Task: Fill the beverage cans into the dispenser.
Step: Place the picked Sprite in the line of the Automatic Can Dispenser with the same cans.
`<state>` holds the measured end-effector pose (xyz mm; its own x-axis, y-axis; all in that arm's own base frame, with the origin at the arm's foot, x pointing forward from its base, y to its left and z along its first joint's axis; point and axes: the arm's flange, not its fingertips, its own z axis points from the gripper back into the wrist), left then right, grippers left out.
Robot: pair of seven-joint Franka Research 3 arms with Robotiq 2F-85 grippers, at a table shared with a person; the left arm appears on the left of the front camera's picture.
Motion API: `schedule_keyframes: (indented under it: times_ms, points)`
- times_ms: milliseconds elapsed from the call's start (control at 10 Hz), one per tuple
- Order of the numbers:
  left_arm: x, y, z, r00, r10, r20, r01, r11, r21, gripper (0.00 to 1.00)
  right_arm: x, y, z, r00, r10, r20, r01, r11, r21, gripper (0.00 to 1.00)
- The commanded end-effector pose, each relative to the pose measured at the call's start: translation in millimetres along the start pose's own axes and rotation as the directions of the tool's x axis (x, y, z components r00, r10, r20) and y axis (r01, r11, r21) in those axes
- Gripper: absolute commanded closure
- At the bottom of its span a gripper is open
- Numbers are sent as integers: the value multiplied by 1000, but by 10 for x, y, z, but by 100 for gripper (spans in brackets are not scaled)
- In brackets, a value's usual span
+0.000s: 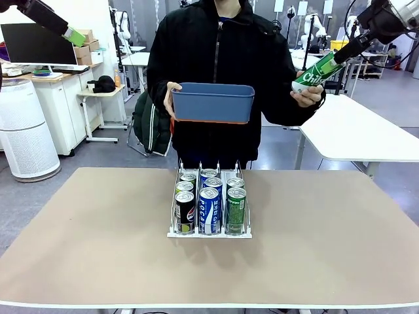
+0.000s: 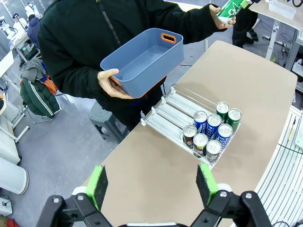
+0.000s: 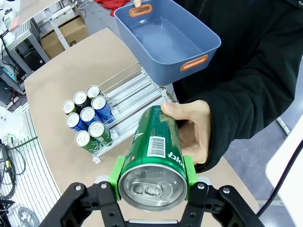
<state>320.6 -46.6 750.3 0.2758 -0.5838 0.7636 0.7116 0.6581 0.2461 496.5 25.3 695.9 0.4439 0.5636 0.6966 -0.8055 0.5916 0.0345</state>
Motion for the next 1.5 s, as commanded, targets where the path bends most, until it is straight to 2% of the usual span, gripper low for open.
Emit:
schedule_keyframes:
  times_ms: [0,1400]
  points:
    - [-7,9,-15,1000,6,-5,-6,1000,3,0,6,4,0,1000,6,-3,-6,1000,-3,82]
    - [-7,9,-15,1000,6,-5,-6,1000,3,0,6,4,0,1000,6,-3,-6,1000,-3,82]
